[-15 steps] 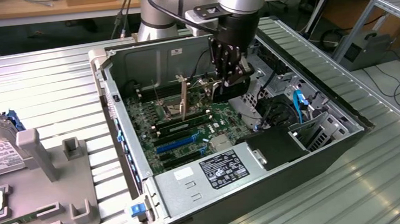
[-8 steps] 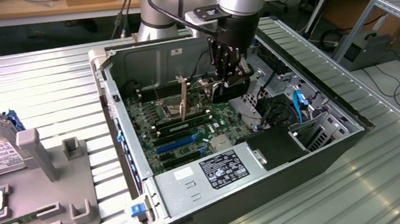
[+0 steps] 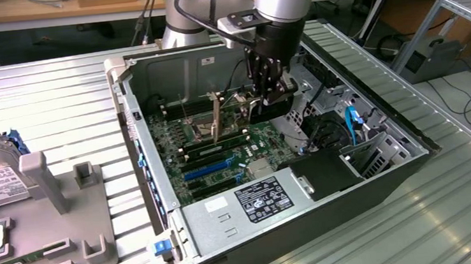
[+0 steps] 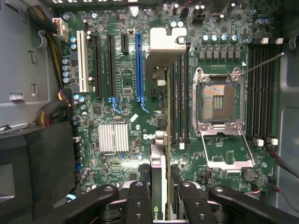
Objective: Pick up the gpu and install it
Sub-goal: 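Insert the gpu into the slot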
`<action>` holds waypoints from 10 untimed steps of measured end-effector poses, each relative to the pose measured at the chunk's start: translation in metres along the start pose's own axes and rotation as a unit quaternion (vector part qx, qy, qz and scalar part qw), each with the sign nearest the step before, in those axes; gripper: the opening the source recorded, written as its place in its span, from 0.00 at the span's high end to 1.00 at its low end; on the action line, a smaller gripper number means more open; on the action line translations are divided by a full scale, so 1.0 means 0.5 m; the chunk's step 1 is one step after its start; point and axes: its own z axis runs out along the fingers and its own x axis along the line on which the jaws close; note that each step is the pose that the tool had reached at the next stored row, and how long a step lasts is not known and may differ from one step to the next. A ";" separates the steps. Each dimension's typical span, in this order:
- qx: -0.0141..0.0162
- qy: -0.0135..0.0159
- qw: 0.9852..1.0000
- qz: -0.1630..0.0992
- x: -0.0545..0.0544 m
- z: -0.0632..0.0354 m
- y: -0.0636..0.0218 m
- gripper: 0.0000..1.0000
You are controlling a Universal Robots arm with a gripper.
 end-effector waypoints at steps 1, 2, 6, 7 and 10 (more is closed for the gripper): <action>0.000 0.000 1.000 0.000 0.000 0.001 0.000 0.73; 0.000 0.000 1.000 0.000 0.000 0.002 0.000 0.73; 0.000 0.000 1.000 0.000 0.000 0.009 0.012 0.73; 0.000 0.000 1.000 0.000 0.000 0.010 0.017 0.73; 0.000 0.000 1.000 0.000 0.000 0.012 0.021 0.73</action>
